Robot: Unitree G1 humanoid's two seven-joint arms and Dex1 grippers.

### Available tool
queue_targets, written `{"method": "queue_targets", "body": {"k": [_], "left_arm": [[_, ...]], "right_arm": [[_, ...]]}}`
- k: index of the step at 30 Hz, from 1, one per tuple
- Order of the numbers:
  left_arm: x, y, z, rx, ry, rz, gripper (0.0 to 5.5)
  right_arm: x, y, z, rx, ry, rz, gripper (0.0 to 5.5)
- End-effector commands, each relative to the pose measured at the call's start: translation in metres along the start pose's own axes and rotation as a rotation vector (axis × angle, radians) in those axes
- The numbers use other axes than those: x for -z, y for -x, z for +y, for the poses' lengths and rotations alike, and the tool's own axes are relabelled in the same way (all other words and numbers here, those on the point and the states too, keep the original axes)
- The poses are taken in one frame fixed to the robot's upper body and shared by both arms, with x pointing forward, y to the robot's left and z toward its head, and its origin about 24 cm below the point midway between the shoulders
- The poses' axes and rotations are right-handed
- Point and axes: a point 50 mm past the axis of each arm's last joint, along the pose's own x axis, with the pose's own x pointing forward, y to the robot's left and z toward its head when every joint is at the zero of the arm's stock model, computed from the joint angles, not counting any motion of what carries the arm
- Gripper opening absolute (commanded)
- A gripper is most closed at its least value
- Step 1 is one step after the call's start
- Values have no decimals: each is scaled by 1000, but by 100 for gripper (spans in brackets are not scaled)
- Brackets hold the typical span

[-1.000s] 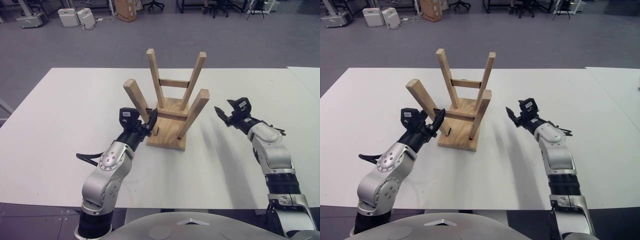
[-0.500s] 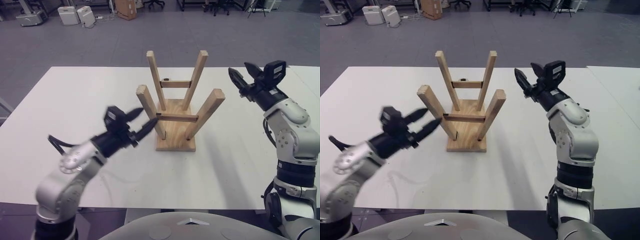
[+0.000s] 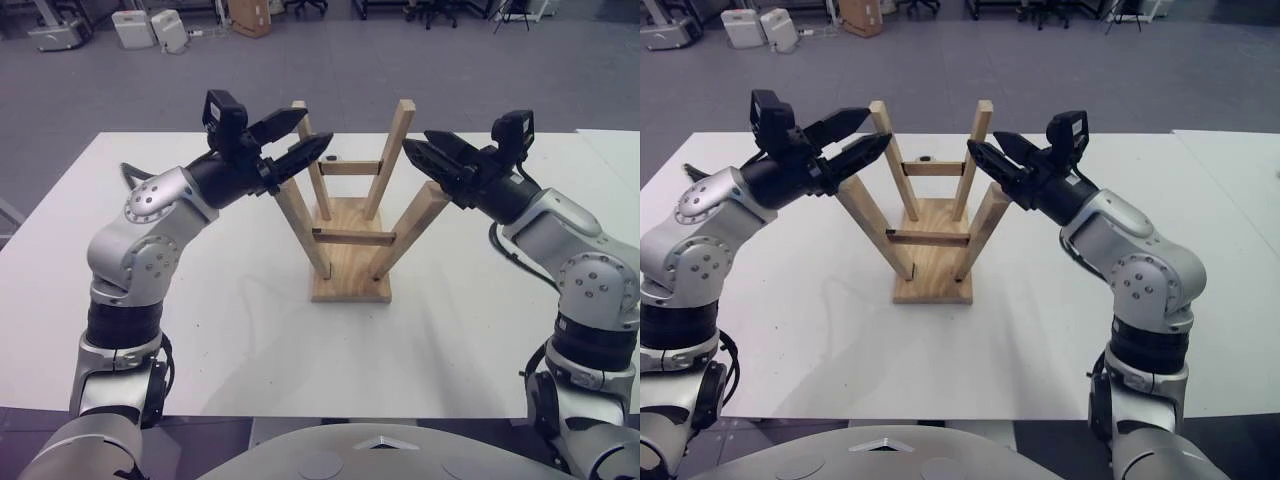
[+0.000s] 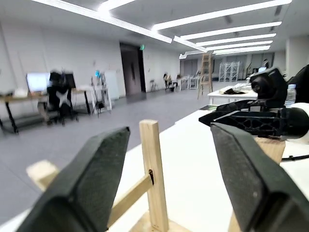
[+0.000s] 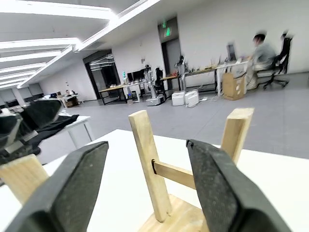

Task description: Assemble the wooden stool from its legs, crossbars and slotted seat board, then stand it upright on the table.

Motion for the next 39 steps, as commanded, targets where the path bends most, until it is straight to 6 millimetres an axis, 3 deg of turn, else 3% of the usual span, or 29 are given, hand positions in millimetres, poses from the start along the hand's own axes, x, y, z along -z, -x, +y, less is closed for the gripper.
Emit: {"method": "queue_targets", "body": {"k": [1, 4, 8, 11, 12, 14, 16, 17, 18, 19, 21, 24, 26, 27, 29, 30, 31, 33, 36, 39], "left_arm": [[91, 17, -31, 58, 250, 312, 306], [36, 3, -24, 84, 238, 114, 306], [-39, 4, -1, 71, 123, -71, 306], [-75, 4, 10, 64, 91, -170, 306], [-72, 4, 8, 67, 95, -157, 306], [-43, 2, 2, 69, 146, -78, 306], [10, -1, -12, 70, 186, 82, 306], [52, 3, -18, 48, 195, 219, 306], [84, 12, -24, 35, 180, 329, 306], [92, 17, -23, 13, 171, 350, 306], [77, 14, -16, -11, 143, 282, 306], [14, 2, -3, -19, 93, 40, 306], [-21, 11, 3, -33, 93, -89, 306], [-26, 22, 7, -70, 70, -94, 306], [-6, 48, 9, -165, 59, -1, 306], [11, 63, 10, -227, 61, 69, 306], [30, 81, 13, -300, 62, 155, 306], [68, 126, 15, -423, 33, 380, 306], [94, 161, 2, -419, 14, 581, 306], [107, 168, -17, -281, -45, 729, 306]], "right_arm": [[48, 4, -3, 43, -23, 222, 300], [13, 0, 1, -9, 41, 92, 300], [-68, -4, 5, -66, 124, -192, 300], [-104, -2, 15, -150, 139, -294, 300], [-101, -3, 18, -166, 133, -282, 300], [-67, -6, 11, -140, 45, -191, 300], [-4, -1, -7, -50, -70, -9, 300], [28, 5, -12, -13, -101, 82, 300], [45, 9, -14, 8, -111, 130, 300], [41, 8, -17, 17, -99, 111, 300], [23, 5, -21, 25, -66, 39, 300], [-20, 5, -20, -51, -44, -110, 300], [-31, 8, -35, -13, -55, -146, 300], [-25, 6, -50, 66, -25, -106, 300], [13, -2, -70, 150, 120, 74, 300], [38, -6, -70, 103, 111, 145, 300], [67, -8, -61, 11, 81, 214, 300], [104, -10, -18, -256, -24, 284, 300], [122, -8, 37, -465, -40, 305, 300], [126, 3, 41, -364, 80, 339, 300]]}}
